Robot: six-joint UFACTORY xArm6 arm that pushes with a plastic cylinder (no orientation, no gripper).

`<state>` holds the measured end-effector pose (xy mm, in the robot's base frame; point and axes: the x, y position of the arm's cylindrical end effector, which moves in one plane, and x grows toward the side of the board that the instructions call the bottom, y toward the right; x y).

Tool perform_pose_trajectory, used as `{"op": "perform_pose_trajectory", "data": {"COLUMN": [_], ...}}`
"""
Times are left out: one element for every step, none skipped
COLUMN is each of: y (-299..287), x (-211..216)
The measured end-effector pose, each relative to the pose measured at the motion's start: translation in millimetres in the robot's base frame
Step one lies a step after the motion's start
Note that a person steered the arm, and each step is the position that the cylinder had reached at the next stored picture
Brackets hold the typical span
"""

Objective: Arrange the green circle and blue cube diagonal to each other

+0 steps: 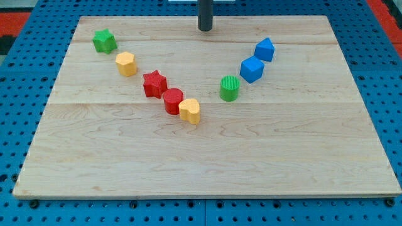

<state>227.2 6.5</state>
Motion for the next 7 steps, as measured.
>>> {"op": "perform_pose_trajectory", "data": {"y": [39, 69, 70, 124, 199, 208, 196], "x": [0, 2, 2, 7, -7, 101, 165]}}
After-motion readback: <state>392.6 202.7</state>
